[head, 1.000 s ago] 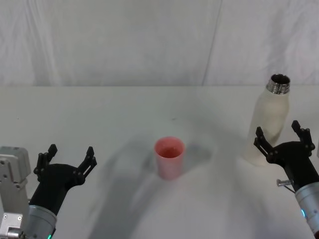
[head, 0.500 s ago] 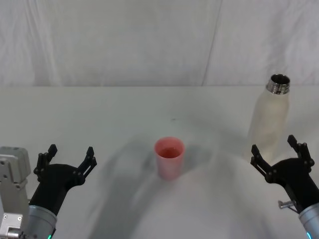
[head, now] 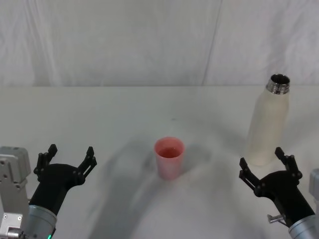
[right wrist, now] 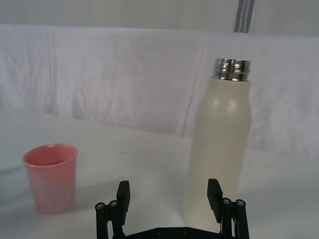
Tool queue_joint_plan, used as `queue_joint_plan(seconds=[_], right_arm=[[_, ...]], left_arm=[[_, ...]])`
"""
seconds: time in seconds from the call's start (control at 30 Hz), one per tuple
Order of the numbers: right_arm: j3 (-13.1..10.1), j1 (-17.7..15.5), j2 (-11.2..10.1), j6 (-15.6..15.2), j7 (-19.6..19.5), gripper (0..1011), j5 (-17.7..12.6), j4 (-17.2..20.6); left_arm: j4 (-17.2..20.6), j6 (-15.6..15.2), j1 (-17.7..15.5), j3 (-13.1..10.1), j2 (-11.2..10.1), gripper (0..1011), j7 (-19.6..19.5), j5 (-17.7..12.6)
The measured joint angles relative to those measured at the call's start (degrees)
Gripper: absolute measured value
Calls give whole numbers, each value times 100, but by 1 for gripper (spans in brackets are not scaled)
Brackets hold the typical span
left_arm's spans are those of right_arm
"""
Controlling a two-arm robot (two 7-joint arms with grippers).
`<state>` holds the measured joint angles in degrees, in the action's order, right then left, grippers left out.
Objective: Grasp the thermos with one hand and pour water into the cup lid.
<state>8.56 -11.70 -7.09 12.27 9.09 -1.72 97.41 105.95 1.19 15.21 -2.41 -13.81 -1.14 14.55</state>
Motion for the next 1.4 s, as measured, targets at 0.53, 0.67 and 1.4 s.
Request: queue_joint_plan(seconds=[0.53,0.67,1.4], right_arm=[[289,181,94,87,97,1002,-43,-367],[336,248,98,86,118,1002,-59,-443],[440,692,69,-33,197,1002,-138,-845]], left_arm=[[0,0,0,0,0,1001,0,0],[0,0,0,0,0,1001,0,0],[0,0,0,0,0,1001,0,0]])
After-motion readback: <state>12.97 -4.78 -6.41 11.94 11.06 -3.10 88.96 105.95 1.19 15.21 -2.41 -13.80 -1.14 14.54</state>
